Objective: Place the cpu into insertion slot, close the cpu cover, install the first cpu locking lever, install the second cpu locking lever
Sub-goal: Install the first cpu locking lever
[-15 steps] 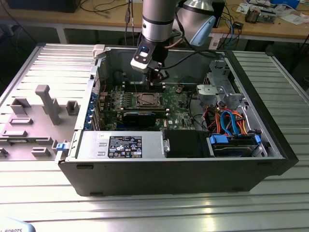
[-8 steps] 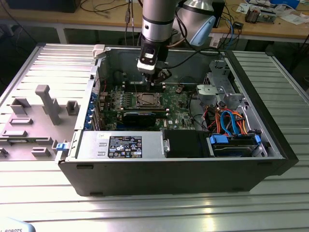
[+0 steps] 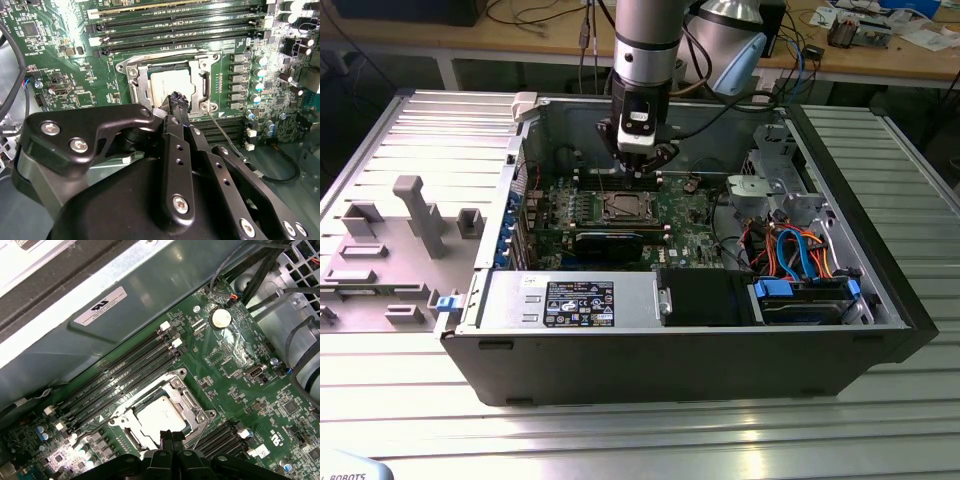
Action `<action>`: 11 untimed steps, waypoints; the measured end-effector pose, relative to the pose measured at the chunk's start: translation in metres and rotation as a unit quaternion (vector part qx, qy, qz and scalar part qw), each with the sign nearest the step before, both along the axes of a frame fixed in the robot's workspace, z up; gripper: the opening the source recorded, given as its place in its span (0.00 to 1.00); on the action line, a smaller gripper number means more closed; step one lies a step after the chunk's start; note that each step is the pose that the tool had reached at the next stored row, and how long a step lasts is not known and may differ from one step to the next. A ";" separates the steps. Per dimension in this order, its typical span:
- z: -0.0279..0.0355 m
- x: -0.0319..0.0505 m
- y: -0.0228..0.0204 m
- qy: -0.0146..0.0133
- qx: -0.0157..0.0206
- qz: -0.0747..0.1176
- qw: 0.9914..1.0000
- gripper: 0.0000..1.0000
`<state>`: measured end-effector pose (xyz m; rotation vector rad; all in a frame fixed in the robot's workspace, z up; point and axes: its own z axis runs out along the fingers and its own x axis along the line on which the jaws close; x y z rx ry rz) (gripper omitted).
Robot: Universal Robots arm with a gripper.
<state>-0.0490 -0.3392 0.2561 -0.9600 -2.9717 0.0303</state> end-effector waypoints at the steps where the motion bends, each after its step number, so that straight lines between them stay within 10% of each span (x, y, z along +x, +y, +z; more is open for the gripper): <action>1: 0.0000 0.0000 0.0000 0.000 0.000 0.000 1.000 0.11; 11: 0.0000 -0.0001 0.0000 0.000 0.000 0.000 1.000 0.11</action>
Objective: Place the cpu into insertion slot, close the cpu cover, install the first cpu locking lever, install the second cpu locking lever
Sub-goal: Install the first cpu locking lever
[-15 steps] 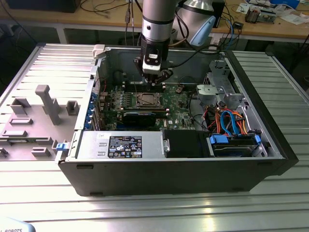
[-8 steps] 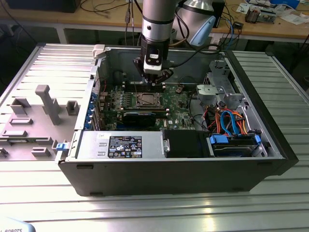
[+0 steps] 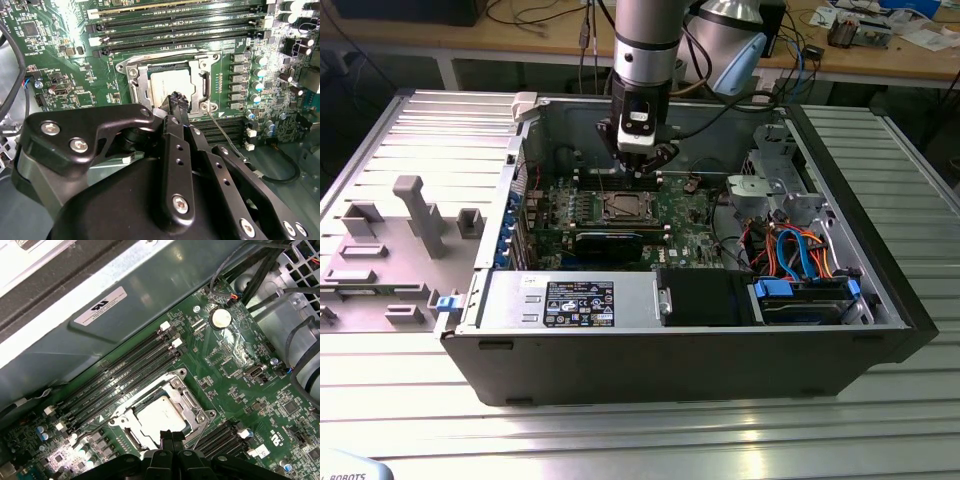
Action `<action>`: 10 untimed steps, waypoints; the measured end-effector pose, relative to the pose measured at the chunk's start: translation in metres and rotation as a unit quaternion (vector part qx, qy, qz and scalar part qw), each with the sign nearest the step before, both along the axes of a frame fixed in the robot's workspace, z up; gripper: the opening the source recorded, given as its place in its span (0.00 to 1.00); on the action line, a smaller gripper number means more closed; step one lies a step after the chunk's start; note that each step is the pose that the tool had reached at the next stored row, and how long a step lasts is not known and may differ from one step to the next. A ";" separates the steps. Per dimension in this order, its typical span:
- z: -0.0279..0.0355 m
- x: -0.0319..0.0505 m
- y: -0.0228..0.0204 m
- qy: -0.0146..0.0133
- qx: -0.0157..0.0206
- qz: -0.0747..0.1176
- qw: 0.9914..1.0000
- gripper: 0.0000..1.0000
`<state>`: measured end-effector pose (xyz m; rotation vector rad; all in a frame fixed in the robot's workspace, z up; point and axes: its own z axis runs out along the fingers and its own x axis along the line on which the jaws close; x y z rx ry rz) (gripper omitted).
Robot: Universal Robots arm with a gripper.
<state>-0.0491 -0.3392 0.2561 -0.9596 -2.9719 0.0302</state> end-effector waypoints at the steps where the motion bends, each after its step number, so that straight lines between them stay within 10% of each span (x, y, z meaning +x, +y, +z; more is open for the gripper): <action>1: 0.0000 -0.0003 0.0000 0.000 0.000 0.000 1.000 0.11; 10: 0.0066 -0.0026 -0.0002 -0.009 0.000 0.038 0.999 0.11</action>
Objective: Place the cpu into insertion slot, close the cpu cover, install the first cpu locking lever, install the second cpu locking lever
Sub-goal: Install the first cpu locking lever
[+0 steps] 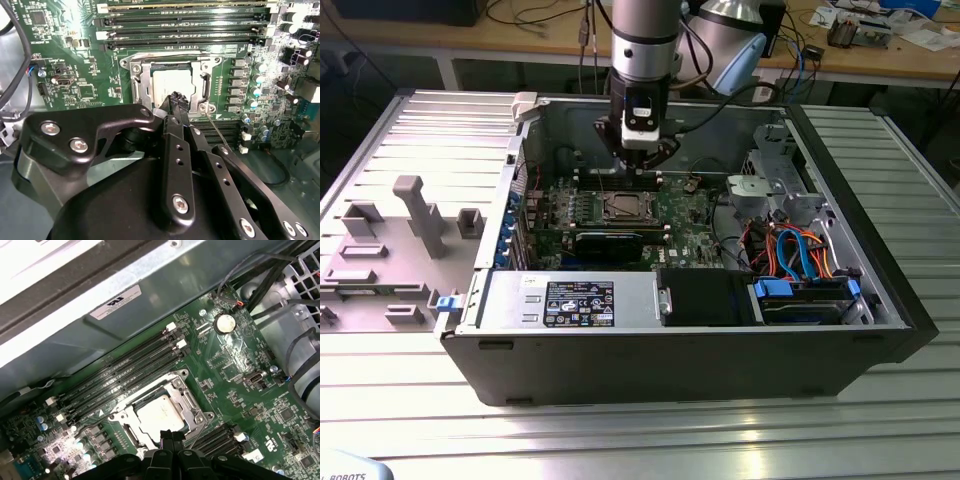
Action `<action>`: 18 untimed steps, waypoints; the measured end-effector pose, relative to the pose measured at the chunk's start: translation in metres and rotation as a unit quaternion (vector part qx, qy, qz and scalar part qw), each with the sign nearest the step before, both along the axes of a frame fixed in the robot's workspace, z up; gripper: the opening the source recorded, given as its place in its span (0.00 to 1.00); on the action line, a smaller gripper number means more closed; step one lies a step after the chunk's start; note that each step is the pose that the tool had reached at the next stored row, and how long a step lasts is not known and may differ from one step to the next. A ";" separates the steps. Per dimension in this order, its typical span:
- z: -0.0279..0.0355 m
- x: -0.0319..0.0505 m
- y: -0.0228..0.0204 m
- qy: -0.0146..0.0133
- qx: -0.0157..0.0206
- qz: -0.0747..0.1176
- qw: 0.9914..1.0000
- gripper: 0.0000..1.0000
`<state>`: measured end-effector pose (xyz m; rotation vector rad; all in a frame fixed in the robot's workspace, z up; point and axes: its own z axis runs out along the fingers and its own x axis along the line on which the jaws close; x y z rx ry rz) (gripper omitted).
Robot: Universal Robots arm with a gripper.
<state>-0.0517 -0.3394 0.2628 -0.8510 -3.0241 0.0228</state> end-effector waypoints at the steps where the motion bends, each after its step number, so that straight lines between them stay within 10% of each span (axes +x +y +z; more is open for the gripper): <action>1: 0.0018 -0.0003 0.0000 -0.002 0.000 0.001 1.000 0.11; 6: 0.0022 -0.0003 0.0000 -0.002 0.000 0.028 1.000 0.11; 15: 0.0021 -0.0007 0.0000 -0.003 0.000 0.119 0.993 0.11; 18: 0.0021 -0.0008 0.0000 -0.003 0.000 0.119 0.993 0.11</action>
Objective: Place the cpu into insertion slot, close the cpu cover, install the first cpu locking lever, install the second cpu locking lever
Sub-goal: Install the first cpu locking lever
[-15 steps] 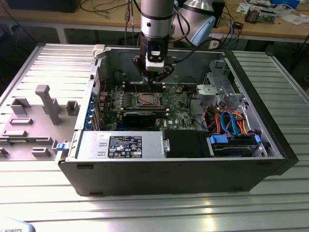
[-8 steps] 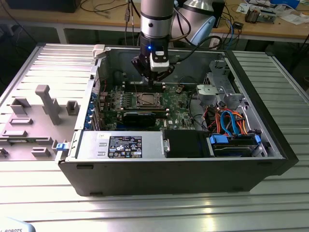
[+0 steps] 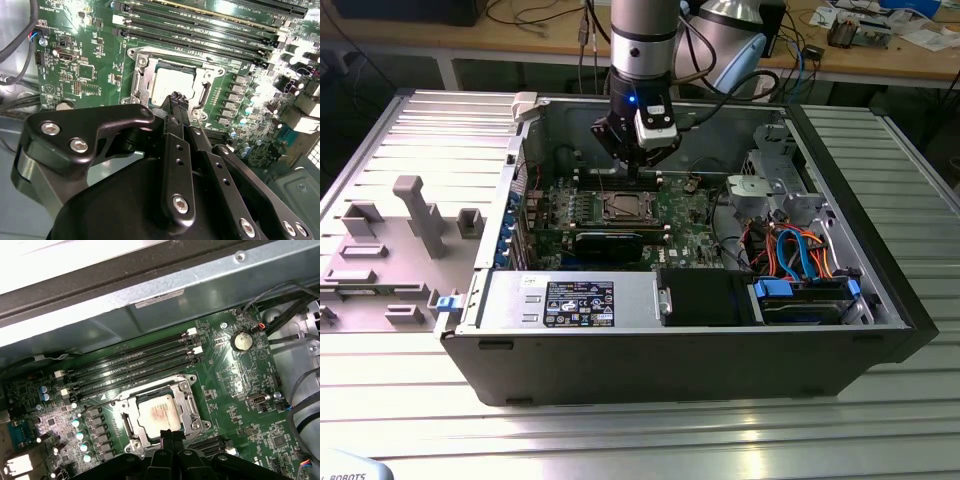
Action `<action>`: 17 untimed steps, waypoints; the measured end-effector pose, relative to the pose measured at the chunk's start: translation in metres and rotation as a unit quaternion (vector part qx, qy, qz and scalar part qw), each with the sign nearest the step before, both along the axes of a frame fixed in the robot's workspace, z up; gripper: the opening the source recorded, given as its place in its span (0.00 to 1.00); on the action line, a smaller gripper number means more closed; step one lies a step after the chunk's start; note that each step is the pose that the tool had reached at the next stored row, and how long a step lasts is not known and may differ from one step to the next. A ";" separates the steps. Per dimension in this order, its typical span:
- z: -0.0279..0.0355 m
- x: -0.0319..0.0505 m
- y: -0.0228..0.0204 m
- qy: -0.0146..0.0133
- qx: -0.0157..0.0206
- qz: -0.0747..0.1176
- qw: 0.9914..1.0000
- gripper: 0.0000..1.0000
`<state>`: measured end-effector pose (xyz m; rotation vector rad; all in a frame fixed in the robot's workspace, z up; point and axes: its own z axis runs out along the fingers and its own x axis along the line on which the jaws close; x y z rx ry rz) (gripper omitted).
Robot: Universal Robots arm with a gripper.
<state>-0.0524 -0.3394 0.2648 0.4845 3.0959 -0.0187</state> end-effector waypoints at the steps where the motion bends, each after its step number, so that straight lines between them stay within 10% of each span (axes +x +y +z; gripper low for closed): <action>1: 0.0001 -0.0001 -0.0001 0.000 0.001 0.000 1.000 0.11; 8: -0.0005 -0.0002 0.0000 0.000 0.003 0.055 0.998 0.11; 15: 0.0034 -0.0010 0.0000 -0.002 0.003 0.065 0.998 0.11; 17: 0.0036 -0.0010 0.0000 -0.003 0.003 0.090 0.996 0.11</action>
